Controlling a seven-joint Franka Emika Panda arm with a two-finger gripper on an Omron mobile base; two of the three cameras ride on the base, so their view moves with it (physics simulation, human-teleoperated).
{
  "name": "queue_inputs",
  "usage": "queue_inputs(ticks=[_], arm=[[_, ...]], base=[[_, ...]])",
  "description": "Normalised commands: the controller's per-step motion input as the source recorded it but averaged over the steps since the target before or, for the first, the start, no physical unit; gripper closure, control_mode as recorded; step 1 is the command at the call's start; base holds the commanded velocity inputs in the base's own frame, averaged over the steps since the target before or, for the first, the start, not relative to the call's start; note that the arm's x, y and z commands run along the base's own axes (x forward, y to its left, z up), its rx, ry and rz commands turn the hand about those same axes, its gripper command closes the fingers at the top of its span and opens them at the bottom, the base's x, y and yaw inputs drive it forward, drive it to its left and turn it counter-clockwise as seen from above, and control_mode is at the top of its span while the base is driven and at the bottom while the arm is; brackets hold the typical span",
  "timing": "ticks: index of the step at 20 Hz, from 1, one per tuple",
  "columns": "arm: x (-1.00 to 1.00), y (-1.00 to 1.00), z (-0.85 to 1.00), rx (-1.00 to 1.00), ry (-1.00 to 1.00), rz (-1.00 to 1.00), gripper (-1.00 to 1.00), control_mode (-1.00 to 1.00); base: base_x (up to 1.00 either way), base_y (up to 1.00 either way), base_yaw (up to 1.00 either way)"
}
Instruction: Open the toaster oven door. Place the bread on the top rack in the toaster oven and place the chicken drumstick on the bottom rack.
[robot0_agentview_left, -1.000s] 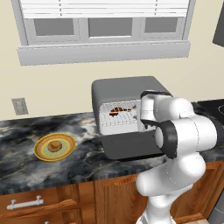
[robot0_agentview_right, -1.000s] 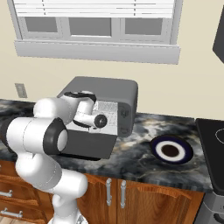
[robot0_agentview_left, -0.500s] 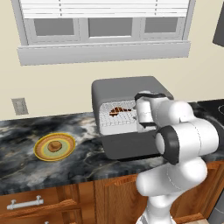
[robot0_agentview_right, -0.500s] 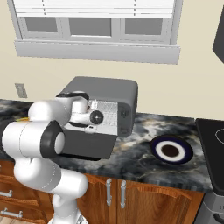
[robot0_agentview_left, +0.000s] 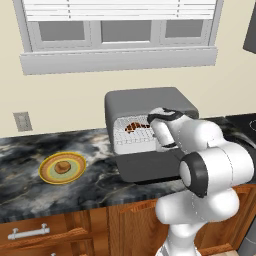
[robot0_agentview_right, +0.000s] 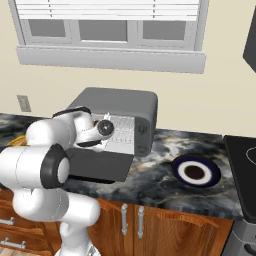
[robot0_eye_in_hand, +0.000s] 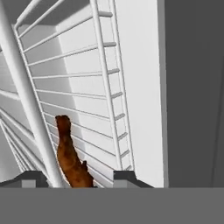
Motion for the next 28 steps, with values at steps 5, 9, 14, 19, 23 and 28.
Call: queue_inputs(ticks=[5,9,14,19,23,28], arm=[[-0.38,0.0,-0.35,0.0,0.18,-0.05,1.0,-1.0],[-0.35,0.0,-0.36,0.0,0.18,-0.05,1.0,-1.0],[-0.4,0.0,-0.37,0.0,0.15,-0.06,1.0,-1.0],[-0.43,0.0,-0.41,0.0,0.12,-0.06,1.0,-1.0],[-0.42,0.0,-0.43,0.0,0.09,-0.06,1.0,-1.0],[-0.36,0.01,-0.44,0.0,0.12,-0.07,1.0,-1.0]], base=[[0.0,0.0,0.0],[0.0,0.0,0.0],[0.0,0.0,0.0],[0.0,0.0,0.0],[0.0,0.0,0.0],[0.0,0.0,0.0]])
